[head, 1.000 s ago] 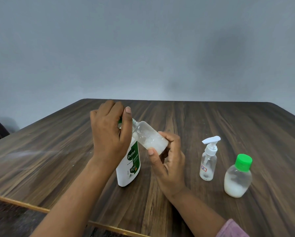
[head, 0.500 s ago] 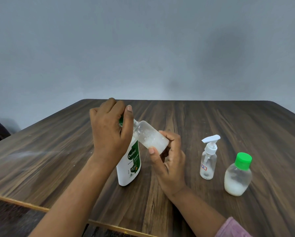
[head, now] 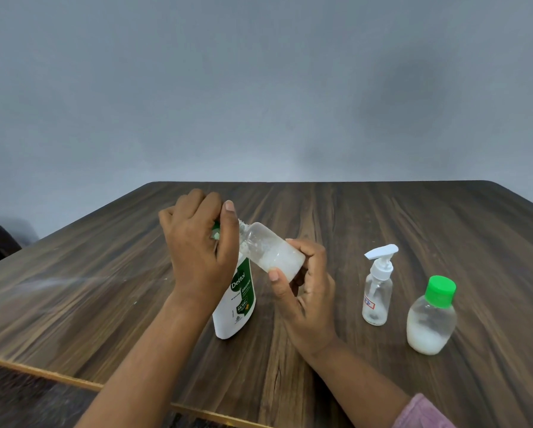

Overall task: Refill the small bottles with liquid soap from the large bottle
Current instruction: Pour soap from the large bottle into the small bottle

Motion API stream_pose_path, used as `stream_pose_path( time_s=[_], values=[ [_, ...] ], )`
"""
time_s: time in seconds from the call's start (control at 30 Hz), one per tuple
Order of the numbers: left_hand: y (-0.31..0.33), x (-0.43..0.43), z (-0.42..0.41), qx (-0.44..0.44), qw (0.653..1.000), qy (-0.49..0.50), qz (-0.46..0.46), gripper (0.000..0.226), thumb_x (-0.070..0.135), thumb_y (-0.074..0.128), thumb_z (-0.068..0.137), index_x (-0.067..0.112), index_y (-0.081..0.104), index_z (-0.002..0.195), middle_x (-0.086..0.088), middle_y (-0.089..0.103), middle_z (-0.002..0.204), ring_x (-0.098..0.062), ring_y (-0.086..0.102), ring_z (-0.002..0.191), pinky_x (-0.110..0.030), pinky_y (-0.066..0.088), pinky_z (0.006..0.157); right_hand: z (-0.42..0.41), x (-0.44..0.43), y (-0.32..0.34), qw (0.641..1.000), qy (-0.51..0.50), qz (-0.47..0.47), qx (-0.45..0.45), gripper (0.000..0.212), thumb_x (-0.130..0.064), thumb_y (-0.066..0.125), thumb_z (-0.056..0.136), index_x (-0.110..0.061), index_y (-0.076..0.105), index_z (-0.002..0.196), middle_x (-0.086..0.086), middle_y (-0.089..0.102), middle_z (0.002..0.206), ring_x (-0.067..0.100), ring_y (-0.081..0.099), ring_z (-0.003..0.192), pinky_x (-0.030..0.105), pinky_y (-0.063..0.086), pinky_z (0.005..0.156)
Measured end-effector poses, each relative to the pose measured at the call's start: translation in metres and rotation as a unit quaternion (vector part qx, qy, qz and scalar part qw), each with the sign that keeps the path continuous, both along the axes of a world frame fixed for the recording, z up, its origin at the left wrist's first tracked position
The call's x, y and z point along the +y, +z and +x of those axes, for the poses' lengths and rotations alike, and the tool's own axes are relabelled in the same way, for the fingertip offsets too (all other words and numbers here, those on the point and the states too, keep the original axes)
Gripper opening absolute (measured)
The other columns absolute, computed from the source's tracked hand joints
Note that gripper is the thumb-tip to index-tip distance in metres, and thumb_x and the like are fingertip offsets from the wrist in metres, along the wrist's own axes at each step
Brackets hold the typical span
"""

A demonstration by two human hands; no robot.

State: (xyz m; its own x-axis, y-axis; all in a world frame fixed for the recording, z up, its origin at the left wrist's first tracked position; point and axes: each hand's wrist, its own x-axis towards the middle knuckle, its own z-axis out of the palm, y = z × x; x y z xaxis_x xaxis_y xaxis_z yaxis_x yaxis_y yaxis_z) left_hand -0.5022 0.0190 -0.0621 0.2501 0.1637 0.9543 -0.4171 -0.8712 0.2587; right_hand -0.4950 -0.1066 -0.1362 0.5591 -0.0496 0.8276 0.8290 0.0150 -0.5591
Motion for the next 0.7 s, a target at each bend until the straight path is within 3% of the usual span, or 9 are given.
stream_pose_path(
  time_s=[0.27,0.5,0.7],
  values=[
    [0.0011,-0.0032,0.0008,-0.015,0.998,-0.052,-0.029,0.025,0.019,0.041,0.091,0.019,0.036,0.066,0.003,0.035,0.068,-0.013,0.032,0.064,-0.035,0.028,0.061,0.0008,-0.0004,0.0008,1.000,0.001,-0.002,0.002,0.041,-0.053,0.049,0.090,-0.021,0.043,0.115,-0.019,0.053,0.094,0.003,0.058,0.076,0.011,0.043,0.055],
    [-0.0045,-0.0019,-0.0005,-0.015,0.999,-0.035,-0.012,0.025,0.016,0.042,0.089,0.019,0.035,0.066,0.006,0.033,0.067,-0.008,0.029,0.066,-0.030,0.026,0.063,-0.0010,-0.0018,-0.0002,1.000,0.004,0.005,0.002,0.041,-0.051,0.049,0.091,-0.017,0.044,0.114,-0.015,0.053,0.090,0.000,0.058,0.075,0.007,0.042,0.056],
    [0.0038,0.0009,0.0011,-0.002,0.999,-0.053,-0.008,0.030,0.018,0.041,0.091,0.014,0.039,0.061,0.006,0.032,0.065,-0.015,0.031,0.063,-0.028,0.026,0.061,-0.0003,-0.0007,0.0006,1.000,0.000,0.002,0.002,0.041,-0.052,0.049,0.091,-0.019,0.044,0.114,-0.017,0.053,0.091,0.003,0.057,0.072,0.012,0.043,0.055]
  ],
)
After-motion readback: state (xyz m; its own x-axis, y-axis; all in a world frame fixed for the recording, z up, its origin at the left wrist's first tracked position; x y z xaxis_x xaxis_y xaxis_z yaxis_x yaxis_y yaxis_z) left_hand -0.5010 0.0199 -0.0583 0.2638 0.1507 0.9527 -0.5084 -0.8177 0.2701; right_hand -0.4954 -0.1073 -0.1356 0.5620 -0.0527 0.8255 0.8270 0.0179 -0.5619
